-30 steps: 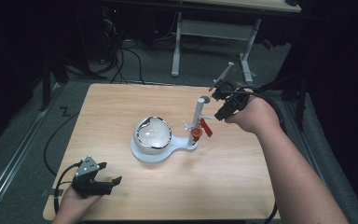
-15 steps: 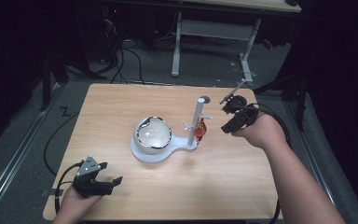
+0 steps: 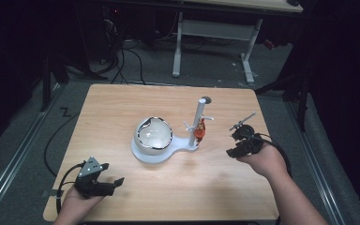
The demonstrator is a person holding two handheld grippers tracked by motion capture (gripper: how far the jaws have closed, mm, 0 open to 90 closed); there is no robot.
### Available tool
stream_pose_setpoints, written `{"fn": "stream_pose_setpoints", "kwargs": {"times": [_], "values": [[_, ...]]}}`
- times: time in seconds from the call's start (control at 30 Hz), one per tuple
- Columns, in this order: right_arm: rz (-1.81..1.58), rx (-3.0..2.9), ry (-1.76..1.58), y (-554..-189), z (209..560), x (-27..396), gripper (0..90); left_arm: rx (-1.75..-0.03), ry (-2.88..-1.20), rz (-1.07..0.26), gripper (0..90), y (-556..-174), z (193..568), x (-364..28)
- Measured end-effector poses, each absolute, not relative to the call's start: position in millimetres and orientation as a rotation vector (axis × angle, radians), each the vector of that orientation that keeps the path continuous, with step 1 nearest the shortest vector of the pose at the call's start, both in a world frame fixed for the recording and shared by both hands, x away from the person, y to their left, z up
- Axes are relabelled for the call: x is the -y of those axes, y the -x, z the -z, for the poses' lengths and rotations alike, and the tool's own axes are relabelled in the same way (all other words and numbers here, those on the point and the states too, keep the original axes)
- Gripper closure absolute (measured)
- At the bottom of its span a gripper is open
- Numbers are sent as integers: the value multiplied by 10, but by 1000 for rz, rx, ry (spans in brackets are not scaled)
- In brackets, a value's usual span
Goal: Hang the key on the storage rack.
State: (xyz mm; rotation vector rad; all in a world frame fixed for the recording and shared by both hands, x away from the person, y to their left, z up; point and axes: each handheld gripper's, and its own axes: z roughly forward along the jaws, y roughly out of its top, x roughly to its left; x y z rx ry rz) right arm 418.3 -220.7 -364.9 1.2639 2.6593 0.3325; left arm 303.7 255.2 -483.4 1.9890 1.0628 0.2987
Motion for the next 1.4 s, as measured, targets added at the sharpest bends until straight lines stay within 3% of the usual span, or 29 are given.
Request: {"fn": "stream_pose_setpoints", "kwargs": {"times": [0.5,0.7,0.8,1.4], "values": [[-638,-2426,-1296,-3473,4441,2490,470,-1061,-2005,-291,158,-3046,4860,-2526],[-776,-2293,-1183,-3222,4647,2492,365,-1060,-2006,-290,157,-3052,4869,-2512],[-843,-2285,-1256,-3235,4668,2494,284,-1060,-2000,-293,157,-3053,4867,-2511],[-844,-2258,-1221,-3302,4697,2506,273,-1087,-1976,-293,150,-3013,4881,-2565]]}}
